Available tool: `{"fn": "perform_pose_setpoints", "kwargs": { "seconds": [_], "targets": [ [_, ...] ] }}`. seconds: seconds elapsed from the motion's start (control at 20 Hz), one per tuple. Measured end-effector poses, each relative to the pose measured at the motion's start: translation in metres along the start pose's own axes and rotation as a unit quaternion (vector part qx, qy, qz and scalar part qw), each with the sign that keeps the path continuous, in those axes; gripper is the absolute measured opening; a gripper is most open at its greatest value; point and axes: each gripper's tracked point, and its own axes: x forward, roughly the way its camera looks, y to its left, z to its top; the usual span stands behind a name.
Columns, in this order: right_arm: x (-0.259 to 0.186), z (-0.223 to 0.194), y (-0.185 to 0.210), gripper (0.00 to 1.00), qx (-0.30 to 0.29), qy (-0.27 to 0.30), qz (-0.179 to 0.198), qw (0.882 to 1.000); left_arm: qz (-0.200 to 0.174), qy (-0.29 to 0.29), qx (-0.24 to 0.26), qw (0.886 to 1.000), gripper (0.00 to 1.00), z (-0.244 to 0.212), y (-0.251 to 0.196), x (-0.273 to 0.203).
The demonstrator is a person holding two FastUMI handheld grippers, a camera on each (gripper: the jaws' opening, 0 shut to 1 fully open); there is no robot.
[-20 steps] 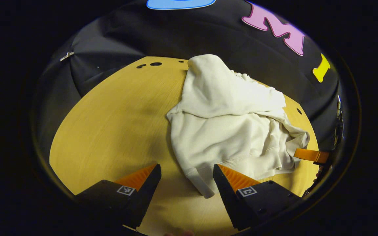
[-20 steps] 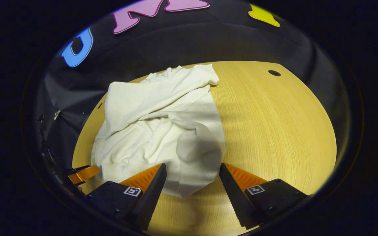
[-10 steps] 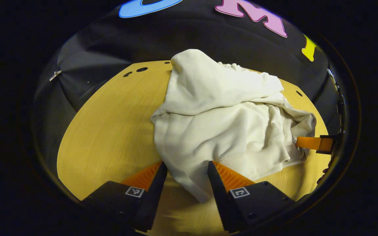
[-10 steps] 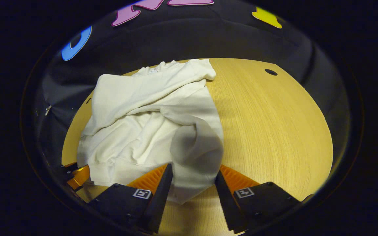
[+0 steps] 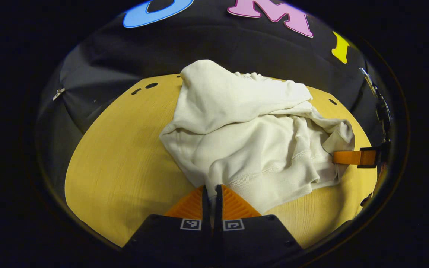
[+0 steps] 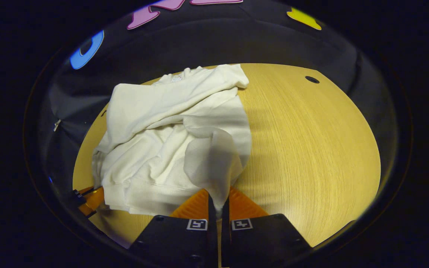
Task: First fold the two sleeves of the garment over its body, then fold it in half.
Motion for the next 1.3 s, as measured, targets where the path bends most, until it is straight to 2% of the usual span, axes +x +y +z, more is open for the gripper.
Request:
{"fn": "perform_pose_setpoints", "kwargs": {
  "seconds": [0.2, 0.5, 0.85, 1.05, 1.3],
  "targets": [
    [-0.004, 0.01, -0.005, 0.08, 0.01, -0.008, 0.011, 1.0, -0.011, 0.01, -0.037, 0.999, 0.06, 0.004, 0.002, -0.002],
    [-0.017, 0.038, 0.009, 0.08, 0.051, -0.03, 0.05, 0.997, -0.039, -0.027, -0.102, 0.994, 0.06, 0.045, 0.002, -0.021],
    [-0.021, 0.116, 0.042, 0.08, 0.08, -0.07, 0.097, 0.99, -0.077, -0.089, -0.142, 0.983, 0.06, 0.132, -0.006, -0.036],
    [-0.024, 0.172, 0.061, 0.08, 0.104, -0.097, 0.121, 0.982, -0.09, -0.129, -0.148, 0.976, 0.06, 0.198, -0.006, -0.028],
    [-0.014, 0.242, 0.068, 0.08, 0.111, -0.133, 0.127, 0.977, -0.105, -0.154, -0.196, 0.963, 0.06, 0.268, 0.004, -0.008]
  ]
}}
